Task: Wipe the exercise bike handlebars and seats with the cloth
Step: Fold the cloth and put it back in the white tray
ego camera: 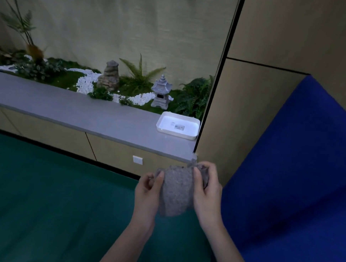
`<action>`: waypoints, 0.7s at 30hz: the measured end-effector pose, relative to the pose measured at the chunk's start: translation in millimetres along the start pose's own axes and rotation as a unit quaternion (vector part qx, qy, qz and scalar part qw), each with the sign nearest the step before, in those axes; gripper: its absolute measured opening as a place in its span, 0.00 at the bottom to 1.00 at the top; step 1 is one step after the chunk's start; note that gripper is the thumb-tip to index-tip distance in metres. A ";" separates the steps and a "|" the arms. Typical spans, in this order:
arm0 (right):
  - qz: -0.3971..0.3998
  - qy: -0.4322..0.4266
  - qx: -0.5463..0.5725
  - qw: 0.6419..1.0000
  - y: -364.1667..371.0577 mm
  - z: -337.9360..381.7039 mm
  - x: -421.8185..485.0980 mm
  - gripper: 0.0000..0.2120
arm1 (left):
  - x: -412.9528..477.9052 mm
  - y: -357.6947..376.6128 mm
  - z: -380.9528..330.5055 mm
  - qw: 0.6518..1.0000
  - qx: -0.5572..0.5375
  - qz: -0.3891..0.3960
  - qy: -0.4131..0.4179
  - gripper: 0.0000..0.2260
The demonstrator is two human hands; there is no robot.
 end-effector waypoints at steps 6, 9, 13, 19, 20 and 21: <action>-0.070 0.133 0.106 0.983 21.3 -46.1 59.8 0.09 | 61.1 17.8 -13.0 0.988 0.088 -0.044 0.118 0.05; -0.054 0.148 0.104 0.982 40.9 -56.9 92.1 0.09 | 100.0 24.3 -15.6 0.984 0.114 -0.029 0.134 0.05; -0.007 0.273 0.171 0.946 84.9 -89.7 140.3 0.04 | 168.2 32.4 -21.7 0.987 0.099 0.024 0.123 0.07; 0.120 0.494 0.353 0.786 172.0 -121.3 197.8 0.26 | 282.1 50.3 -35.7 0.988 0.067 0.112 0.081 0.03; 0.129 0.506 0.369 0.769 183.1 -124.9 208.7 0.28 | 301.9 52.8 -38.1 0.988 0.062 0.118 0.079 0.04; 0.129 0.512 0.383 0.758 190.8 -127.6 219.3 0.29 | 319.0 56.0 -39.9 0.987 0.059 0.126 0.076 0.05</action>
Point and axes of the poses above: each hand's wrist, its own x-axis towards the middle knuckle, its own y-axis out of the palm, z = x × y, the point moved 6 cm from there along x, towards the middle knuckle, and after that the axes turned 8 degrees about y, right-handed, at the moved point
